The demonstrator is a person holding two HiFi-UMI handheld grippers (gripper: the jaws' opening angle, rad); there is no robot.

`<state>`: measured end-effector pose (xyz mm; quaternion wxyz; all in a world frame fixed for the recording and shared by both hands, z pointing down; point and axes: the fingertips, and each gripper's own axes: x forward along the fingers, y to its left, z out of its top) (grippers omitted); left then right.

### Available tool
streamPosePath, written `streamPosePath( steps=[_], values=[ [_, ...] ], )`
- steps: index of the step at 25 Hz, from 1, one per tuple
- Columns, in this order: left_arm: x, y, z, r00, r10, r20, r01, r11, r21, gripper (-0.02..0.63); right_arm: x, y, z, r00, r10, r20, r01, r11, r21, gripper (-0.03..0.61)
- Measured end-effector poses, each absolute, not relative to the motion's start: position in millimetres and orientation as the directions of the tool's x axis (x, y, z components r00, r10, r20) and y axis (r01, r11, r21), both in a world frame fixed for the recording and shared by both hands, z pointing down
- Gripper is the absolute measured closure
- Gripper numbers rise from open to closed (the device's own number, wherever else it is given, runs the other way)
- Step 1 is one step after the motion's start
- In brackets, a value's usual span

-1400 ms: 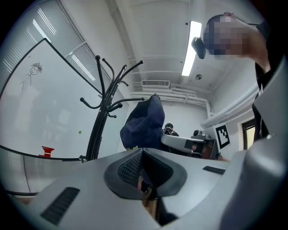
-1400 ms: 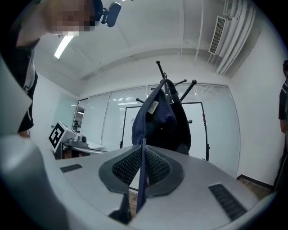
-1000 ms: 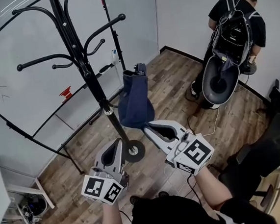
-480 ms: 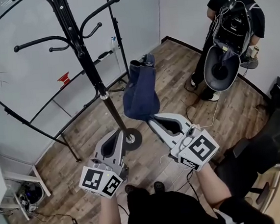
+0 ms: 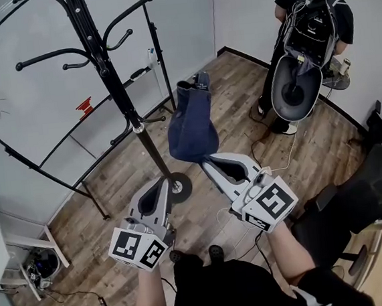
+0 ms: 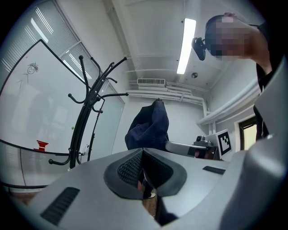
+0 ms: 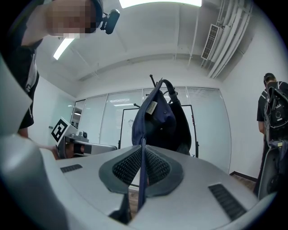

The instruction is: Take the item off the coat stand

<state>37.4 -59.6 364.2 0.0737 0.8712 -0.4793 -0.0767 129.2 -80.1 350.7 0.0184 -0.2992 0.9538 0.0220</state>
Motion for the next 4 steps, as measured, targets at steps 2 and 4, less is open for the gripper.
streamPosePath(
  steps=[2, 4],
  values=[
    [40.3, -58.9, 365.2, 0.529, -0.847, -0.06, -0.824, -0.529, 0.204, 0.6, 131.8, -78.4, 350.2, -0.821, -0.569, -0.05, -0.571, 0.82, 0.032, 0.534],
    [42.9, -58.3, 366.9, 0.528, -0.847, -0.055, -0.824, -0.527, 0.208, 0.6, 134.2, -76.4, 349.6, -0.822, -0.568, -0.051, -0.57, 0.821, 0.033, 0.534]
  ],
)
